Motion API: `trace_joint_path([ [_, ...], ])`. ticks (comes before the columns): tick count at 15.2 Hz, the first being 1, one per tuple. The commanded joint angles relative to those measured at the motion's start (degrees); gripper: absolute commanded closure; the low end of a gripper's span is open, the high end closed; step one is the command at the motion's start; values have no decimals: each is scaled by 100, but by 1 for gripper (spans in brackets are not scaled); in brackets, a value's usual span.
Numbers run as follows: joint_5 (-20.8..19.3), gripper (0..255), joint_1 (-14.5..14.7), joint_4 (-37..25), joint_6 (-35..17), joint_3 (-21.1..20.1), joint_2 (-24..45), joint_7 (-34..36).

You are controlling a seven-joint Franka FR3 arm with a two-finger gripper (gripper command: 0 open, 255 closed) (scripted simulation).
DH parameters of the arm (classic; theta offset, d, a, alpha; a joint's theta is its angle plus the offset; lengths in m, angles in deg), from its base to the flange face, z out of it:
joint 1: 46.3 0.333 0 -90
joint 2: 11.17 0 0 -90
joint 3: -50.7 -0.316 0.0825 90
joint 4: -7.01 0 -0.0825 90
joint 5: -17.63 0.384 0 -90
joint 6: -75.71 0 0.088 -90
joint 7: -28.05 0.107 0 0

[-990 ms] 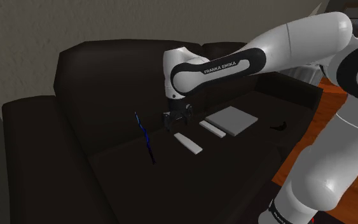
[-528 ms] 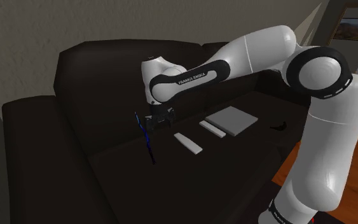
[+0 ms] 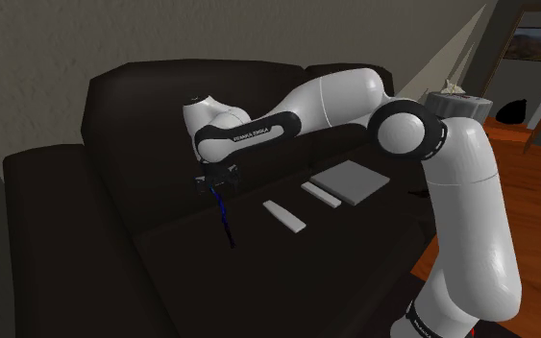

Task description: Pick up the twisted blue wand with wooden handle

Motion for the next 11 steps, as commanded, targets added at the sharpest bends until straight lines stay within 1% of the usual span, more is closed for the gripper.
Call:
trace_joint_path([
  [1, -76, 0, 65, -248, 15, 42, 244, 70],
  [7, -149, 0, 65, -22, -373, 77, 422, 179],
  [9, -149, 0, 65, -21, -374, 77, 422, 179],
  [10, -148, 255, 62, 2, -384, 76, 409, 183],
  [11, -148, 255, 62, 5, -385, 76, 408, 182],
])
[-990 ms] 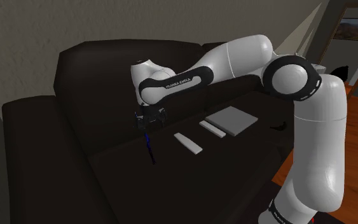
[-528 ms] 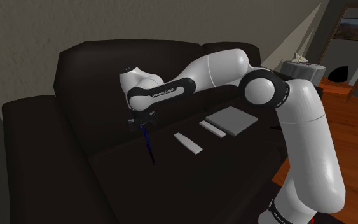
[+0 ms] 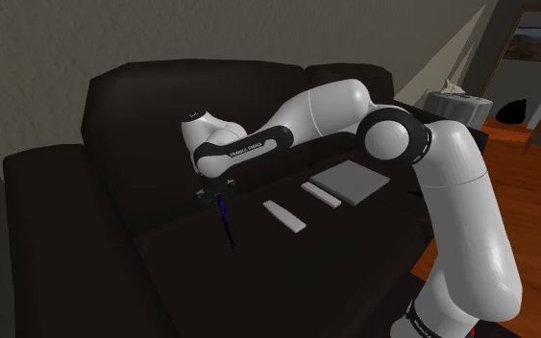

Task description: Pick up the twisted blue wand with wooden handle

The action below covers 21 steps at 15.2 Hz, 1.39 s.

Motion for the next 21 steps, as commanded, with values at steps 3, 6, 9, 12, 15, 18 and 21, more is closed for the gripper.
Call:
trace_joint_path([
  [3, -1, 255, 0, 2, -7, 1, 3, 2],
  [6, -1, 255, 0, 5, -7, 0, 1, 2],
  [9, 10, 255, 1, -47, 61, -5, -18, -18],
  [12, 44, 255, 1, -147, 237, -21, -101, -68],
  [15, 76, 255, 3, -261, 418, -35, -176, -118],
  [18, 105, 255, 8, -391, 605, -47, -241, -168],
  [21, 130, 255, 16, -537, 797, -58, -295, -218],
])
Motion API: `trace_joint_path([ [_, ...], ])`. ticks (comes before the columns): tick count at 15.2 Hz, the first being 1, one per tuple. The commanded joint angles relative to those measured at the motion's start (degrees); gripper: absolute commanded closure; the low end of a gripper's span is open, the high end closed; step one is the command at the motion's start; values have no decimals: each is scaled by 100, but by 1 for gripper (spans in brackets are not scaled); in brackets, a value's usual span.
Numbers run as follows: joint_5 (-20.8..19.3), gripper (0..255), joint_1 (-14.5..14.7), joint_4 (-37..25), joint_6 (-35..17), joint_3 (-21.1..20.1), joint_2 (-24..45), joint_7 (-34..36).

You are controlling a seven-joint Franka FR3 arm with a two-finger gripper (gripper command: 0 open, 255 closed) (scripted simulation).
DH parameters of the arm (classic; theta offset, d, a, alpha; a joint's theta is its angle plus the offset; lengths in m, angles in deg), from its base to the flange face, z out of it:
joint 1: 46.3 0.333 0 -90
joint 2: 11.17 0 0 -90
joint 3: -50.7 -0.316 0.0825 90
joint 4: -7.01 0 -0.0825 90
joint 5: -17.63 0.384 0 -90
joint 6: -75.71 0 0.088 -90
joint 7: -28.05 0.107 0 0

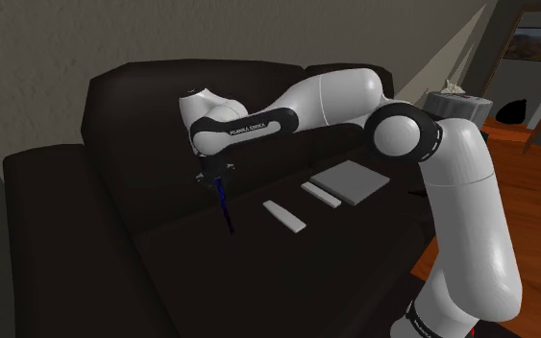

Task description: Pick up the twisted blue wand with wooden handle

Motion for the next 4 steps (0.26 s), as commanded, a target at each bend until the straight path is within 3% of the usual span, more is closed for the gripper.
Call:
trace_joint_path([
  [1, 16, 255, 9, -117, 141, -7, -28, -34],
  [4, 24, 255, 13, -180, 217, -10, -44, -54],
])
